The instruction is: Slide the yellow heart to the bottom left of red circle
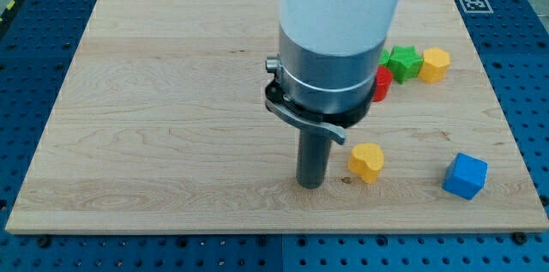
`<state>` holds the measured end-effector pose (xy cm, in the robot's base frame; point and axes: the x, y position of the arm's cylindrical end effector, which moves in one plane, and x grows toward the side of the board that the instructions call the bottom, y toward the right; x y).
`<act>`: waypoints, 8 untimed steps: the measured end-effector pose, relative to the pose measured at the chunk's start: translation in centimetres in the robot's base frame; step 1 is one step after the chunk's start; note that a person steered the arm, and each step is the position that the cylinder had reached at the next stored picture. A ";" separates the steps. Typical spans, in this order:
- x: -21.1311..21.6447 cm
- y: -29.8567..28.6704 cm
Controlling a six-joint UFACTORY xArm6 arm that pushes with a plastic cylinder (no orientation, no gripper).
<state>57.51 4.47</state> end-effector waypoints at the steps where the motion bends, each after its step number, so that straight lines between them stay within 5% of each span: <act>1: 0.0 3.4; 4: -0.3 5.6; 6: -4.9 6.2; 8: -0.2 8.1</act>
<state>57.33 12.57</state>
